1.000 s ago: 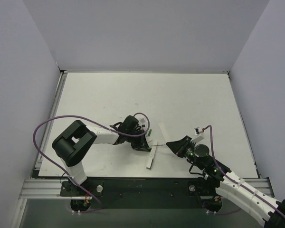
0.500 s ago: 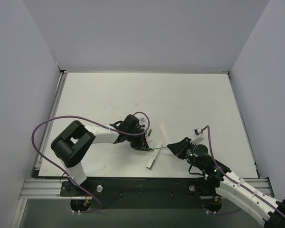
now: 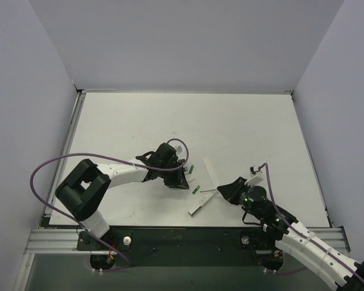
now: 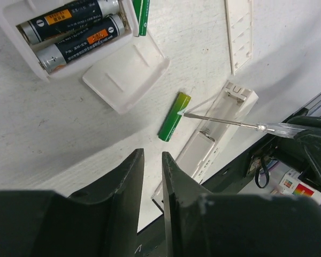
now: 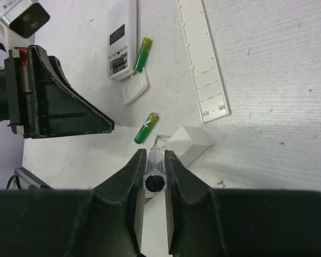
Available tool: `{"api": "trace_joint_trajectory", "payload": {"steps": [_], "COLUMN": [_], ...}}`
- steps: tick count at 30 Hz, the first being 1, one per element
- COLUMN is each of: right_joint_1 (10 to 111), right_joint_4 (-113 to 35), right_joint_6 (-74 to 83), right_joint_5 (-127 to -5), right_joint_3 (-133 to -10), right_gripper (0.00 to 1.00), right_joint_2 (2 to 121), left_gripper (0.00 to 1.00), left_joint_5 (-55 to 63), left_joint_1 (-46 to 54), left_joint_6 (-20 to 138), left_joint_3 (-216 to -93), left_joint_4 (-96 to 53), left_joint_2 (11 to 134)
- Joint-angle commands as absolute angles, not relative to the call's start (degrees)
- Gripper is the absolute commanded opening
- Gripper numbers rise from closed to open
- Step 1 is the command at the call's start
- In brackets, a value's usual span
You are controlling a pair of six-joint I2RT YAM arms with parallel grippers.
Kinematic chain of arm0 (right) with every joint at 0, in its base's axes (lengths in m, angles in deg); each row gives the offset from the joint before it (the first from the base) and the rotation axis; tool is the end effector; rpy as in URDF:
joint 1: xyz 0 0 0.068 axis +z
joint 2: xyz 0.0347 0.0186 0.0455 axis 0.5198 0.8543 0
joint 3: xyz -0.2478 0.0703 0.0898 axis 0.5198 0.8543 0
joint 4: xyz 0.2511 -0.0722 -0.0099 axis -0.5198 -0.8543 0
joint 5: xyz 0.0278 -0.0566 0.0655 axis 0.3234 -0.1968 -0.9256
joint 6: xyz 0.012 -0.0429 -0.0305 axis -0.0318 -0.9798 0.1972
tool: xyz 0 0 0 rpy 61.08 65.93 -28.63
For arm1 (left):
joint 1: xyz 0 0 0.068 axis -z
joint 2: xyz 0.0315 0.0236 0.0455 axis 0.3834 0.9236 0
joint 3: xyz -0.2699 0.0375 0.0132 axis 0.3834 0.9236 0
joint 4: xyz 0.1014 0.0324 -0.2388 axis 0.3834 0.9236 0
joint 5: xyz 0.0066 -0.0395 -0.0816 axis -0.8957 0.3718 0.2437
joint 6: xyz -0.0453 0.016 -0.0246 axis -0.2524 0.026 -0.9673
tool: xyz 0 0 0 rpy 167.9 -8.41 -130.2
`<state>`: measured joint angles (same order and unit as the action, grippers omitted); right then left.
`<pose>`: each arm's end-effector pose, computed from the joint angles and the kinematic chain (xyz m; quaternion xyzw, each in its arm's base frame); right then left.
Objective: Unload the batteries from the remote control
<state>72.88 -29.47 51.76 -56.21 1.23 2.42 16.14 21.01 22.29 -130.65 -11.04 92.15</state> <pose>0.1014 0.0881 0.1670 0.0959 0.7649 0.4602 0.4404 0.2216 -0.2279 0.1526 0.0120 0.9391 -0.3323 0.0867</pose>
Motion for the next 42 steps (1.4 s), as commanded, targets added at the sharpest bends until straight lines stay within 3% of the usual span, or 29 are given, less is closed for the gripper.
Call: {"api": "trace_joint_trajectory", "payload": {"steps": [1, 7, 14, 29, 42], "right_joint_1": [71.3, 66.9, 66.9, 66.7, 66.7], "right_joint_4": [-33.2, -42.5, -54.7, -66.2, -63.7], "right_joint_6": [47.2, 37.7, 35.6, 36.6, 38.2], "right_joint_5": [-55.2, -60.6, -62.7, -60.7, -62.4], "right_joint_3": [-0.3, -14.0, -19.9, -21.0, -17.6], "right_gripper": [0.00, 0.00, 0.00, 0.00, 0.00], "right_joint_2": [2.1, 7.3, 5.5, -2.4, -4.3], "left_gripper": [0.32, 0.35, 0.35, 0.36, 0.41], "left_joint_5": [12.9, 12.3, 15.8, 11.9, 7.3], "left_joint_1": [21.6, 24.3, 29.4, 35.8, 35.9], "left_joint_6": [25.0, 27.6, 29.1, 41.8, 46.0], "left_joint_3": [-132.7, -132.8, -134.9, -146.4, -149.2], "left_joint_4": [-8.8, -8.5, -13.1, -5.0, 0.3], "left_joint_2": [87.6, 85.5, 87.3, 97.0, 98.7]}}
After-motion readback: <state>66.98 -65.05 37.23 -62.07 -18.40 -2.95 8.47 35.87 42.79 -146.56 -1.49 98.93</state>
